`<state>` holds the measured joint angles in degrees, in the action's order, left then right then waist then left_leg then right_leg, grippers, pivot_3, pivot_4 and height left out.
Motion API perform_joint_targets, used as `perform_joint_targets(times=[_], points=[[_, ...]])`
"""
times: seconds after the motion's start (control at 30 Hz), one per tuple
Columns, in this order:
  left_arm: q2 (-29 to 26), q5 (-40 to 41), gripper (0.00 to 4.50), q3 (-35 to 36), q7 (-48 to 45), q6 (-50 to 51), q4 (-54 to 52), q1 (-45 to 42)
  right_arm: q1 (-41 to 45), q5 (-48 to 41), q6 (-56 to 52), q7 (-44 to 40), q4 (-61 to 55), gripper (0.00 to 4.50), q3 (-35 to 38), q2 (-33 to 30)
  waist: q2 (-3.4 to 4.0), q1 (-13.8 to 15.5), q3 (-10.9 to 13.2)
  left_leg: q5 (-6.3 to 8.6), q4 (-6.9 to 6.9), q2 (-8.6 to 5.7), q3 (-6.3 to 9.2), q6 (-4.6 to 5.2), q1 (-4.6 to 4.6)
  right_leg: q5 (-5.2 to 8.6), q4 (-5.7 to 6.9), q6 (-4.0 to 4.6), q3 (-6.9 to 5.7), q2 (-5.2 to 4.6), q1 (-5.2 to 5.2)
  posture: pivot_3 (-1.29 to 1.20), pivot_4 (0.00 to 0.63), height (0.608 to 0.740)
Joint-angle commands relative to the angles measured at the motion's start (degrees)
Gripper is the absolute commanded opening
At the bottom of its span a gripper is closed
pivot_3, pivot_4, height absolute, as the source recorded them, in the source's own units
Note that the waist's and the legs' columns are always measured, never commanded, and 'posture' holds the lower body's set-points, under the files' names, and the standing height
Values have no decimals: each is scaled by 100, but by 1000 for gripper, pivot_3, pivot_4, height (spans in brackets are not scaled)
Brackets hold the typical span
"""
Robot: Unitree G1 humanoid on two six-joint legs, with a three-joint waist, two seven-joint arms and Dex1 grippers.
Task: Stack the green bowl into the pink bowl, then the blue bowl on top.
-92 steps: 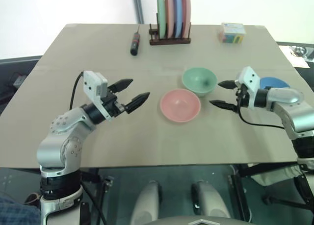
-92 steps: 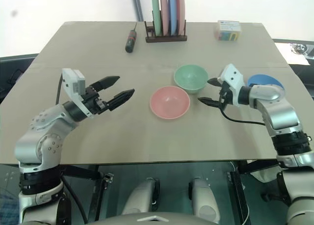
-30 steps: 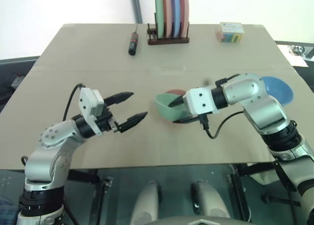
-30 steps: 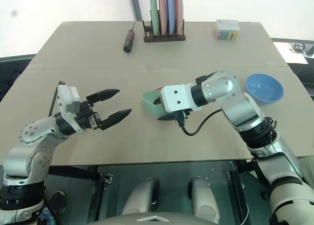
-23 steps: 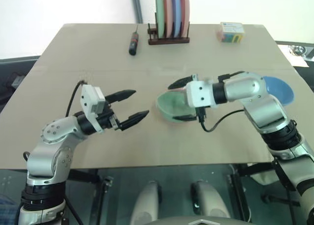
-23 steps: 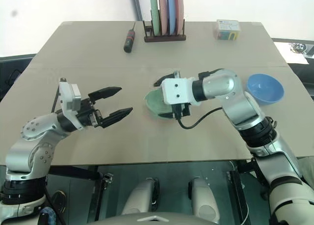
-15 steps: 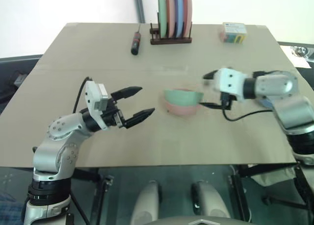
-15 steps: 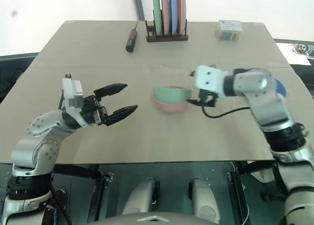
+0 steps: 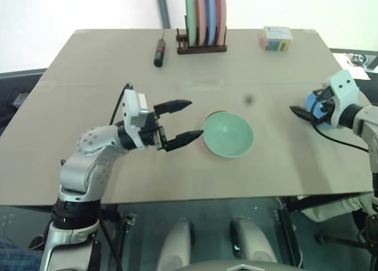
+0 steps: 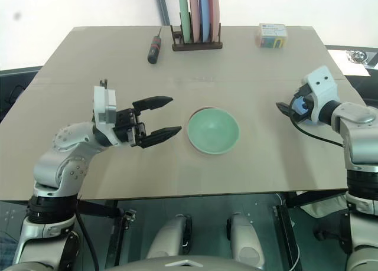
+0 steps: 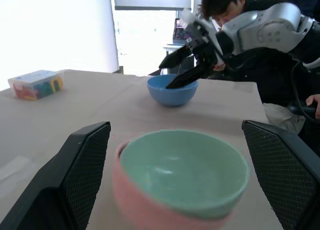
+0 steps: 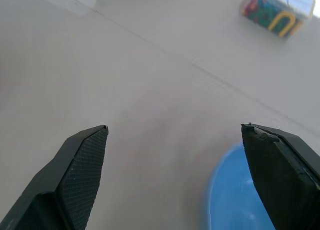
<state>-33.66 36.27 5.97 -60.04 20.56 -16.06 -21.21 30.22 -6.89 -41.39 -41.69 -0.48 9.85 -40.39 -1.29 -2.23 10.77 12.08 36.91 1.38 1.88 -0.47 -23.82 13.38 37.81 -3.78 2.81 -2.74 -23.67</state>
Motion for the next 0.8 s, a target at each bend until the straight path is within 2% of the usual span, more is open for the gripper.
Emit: perform_joint_targets(times=[0.03, 0.13, 0.23, 0.3, 0.33, 0.37, 0.47, 0.5, 0.57, 0.7, 0.8], points=[[57, 87, 4500, -30, -87, -102, 35, -150, 76, 174, 591, 212, 822, 4465, -79, -68, 0, 1, 0, 0, 0, 0, 0, 0, -1, 0, -2, 0, 0, 0, 0, 0, 150, 740], [100, 120, 4500, -10, -88, -92, 46, -189, 201, 270, 953, 217, 1589, 4465, -230, -101, 0, 0, 0, 0, -1, -1, -1, 0, -3, 0, -5, -1, 1, 0, 0, 0, 150, 740], [136, 218, 4500, 73, -74, -64, -34, -144, 356, 414, 1412, 154, 2338, 3727, -439, -150, 0, -9, 0, 0, -1, -1, -3, 0, -2, -1, -5, -1, 3, 0, 0, 0, 150, 740], [144, 250, 4500, 95, -64, -55, -48, -135, 434, 453, 1609, 119, 2584, 2965, -513, -172, 0, -14, 0, 0, -1, -1, -5, 0, -1, -1, -5, -1, 5, 0, 0, 0, 150, 740], [138, 262, 4500, 100, -63, -55, -54, -127, 469, 457, 1672, 110, 2664, 2350, -526, -171, 0, -16, 0, 0, -1, -1, -4, 0, 0, -1, -4, -1, 5, 1, 0, 0, 150, 740], [132, 276, 4500, 114, -59, -60, -69, -103, 511, 462, 1747, 106, 2769, 2166, -535, -167, 0, -16, 0, 0, -1, -1, -4, 0, 0, -1, -4, -1, 5, 1, 0, 0, 150, 740], [124, 251, 4500, 127, -43, -112, -114, 21, 606, 497, 1952, 56, 2994, 916, -595, -180, 0, -20, 0, 0, -1, -1, -5, 0, 0, -1, -4, -2, 7, 1, 0, 0, 150, 740], [125, 246, 4500, 128, -29, -118, -126, 46, 619, 499, 1988, 45, 3027, 724, -605, -180, 0, -21, 0, 0, -1, -1, -5, 0, 1, -1, -4, -2, 7, 1, 0, 0, 150, 740], [126, 243, 4500, 132, -3, -125, -142, 76, 640, 515, 2082, 26, 3075, 18, -642, -191, -3, -16, -2, 0, 0, 0, -4, 0, 2, -1, -4, -2, 6, 1, 2, 0, 150, 740], [120, 263, 4500, 161, 51, -138, -162, 123, 668, 485, 2190, -41, 2957, 18, -655, -210, -4, -16, -2, 0, 1, 0, -4, 0, 3, -1, -3, -2, 6, 2, 5, 0, 150, 740], [81, 215, 4500, 195, 102, -151, -155, 205, 694, 213, 2192, -437, 2306, 18, -614, -220, -1, -27, 0, 0, 1, 0, -6, 0, 3, -1, -3, -2, 8, 2, 3, 0, 150, 740]])
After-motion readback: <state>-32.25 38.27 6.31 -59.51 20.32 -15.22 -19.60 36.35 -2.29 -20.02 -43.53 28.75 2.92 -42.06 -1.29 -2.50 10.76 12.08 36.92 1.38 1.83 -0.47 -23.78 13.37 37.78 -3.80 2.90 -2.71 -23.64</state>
